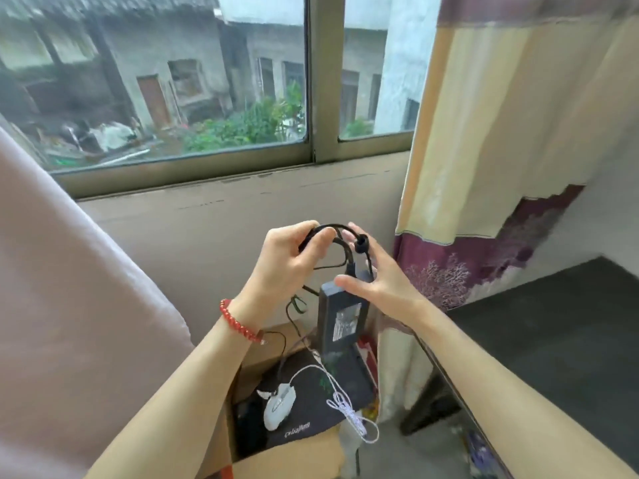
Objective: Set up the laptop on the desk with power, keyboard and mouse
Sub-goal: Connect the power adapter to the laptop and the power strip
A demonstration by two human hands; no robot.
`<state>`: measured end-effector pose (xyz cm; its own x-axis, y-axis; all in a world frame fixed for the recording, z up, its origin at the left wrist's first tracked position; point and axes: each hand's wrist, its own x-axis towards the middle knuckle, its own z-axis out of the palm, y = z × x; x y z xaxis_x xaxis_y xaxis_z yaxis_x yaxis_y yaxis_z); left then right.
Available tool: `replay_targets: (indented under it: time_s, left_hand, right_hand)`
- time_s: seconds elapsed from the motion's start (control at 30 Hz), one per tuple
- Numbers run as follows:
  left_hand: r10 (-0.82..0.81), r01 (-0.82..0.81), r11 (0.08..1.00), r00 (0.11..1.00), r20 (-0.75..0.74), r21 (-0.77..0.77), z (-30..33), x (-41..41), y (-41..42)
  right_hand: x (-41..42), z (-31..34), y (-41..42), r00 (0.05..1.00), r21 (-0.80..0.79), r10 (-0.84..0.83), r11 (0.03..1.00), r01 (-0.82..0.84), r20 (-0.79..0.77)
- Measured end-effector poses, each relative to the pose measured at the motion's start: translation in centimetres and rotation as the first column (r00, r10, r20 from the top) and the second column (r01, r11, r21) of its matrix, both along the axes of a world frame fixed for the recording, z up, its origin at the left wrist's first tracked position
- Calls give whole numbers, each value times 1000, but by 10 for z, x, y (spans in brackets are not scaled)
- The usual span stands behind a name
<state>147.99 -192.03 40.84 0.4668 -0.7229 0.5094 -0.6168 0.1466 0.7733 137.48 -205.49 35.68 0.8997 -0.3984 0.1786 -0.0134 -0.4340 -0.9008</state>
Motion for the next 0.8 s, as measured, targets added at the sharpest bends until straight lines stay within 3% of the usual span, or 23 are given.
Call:
replay_targets:
  time_s: [0.17,0.3,0.43,0.53,0.63,0.8]
  left_hand:
    - [-195,195,979,981,2,-52,55,-58,-33]
    - [-247,243,965,968,-36,-102,86,-112,-64]
    - [-449,435,887,891,-65,-156,113,-189,-91]
    - [-574,577,817,813,-101,-4,106,-247,-106]
    - [-661,671,731,741,-116,124,88,-309,-117]
    - [-760,775,626,631,-157,81,73,-441,-129]
  right_hand:
    - [-82,59,2,990,-34,-133,990,135,52]
    - [-152,93,1,926,-171,-362,911,376,108]
    - [-245,124,-6,766,-177,-600,748,640,233]
    - [-323,142,-9,577,-116,-753,573,811,315]
    - [-393,155,-7,483,-183,-806,447,876,343]
    - [-527,153,9,277,-298,-898,176,938,341]
